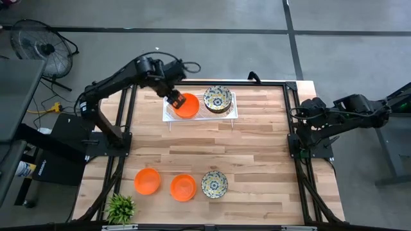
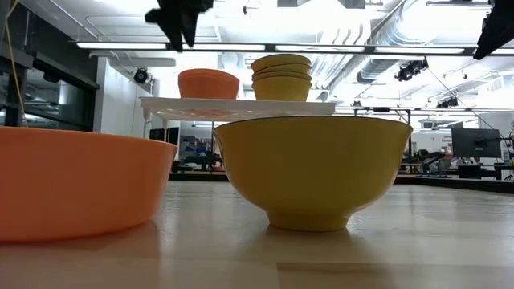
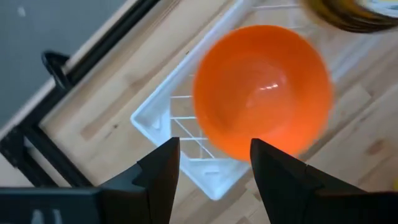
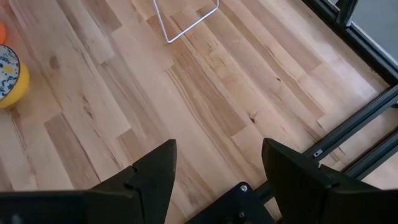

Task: Pick & Place Mini bowls
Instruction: Stack the white patterned bowl on the other white patterned bowls on the shelf

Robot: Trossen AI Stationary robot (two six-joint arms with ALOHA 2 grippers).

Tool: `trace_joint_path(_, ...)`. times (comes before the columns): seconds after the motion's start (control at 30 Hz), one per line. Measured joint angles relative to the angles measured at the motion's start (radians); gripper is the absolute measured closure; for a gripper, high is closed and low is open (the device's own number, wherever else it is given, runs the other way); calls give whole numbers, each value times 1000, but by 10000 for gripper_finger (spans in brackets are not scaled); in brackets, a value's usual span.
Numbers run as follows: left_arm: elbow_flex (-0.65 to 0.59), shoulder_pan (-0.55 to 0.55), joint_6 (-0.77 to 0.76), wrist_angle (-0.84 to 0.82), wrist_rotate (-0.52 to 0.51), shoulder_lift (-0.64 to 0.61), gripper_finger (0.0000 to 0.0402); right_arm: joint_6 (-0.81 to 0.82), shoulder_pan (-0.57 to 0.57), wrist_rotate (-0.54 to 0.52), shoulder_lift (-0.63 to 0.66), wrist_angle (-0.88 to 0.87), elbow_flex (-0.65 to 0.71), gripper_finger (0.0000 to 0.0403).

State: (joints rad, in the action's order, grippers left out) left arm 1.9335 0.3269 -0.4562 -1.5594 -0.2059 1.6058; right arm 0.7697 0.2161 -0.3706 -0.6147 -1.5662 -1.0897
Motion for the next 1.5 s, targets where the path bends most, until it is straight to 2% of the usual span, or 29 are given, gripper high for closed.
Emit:
trace_joint_path(0.17,0,-179,-13,22,-104,-19,211,37,0,12,0,0,0,178)
trace_joint_path(0.43,1,-471,-154,47,-348,-22,211,61,0,30,0,0,0,178)
trace_joint_path(0.6,1,-581,-184,48,-425,-21,211,72,0,33,-1,0,0,178)
trace_joint_path(0.77,1,-641,-182,101,-428,-21,211,86,0,43,-1,19,0,178)
trace_joint_path(0.9,1,-688,-112,244,-404,-21,211,81,0,40,-1,22,0,178)
trace_joint_path(1.07,-46,-722,50,518,-386,-23,211,84,0,29,-1,22,0,178)
trace_joint_path(1.27,-240,-718,109,784,-368,-45,211,86,0,29,-1,22,0,178)
trace_joint_path(1.5,-526,-707,120,1100,-368,-164,211,105,0,40,-18,23,0,178)
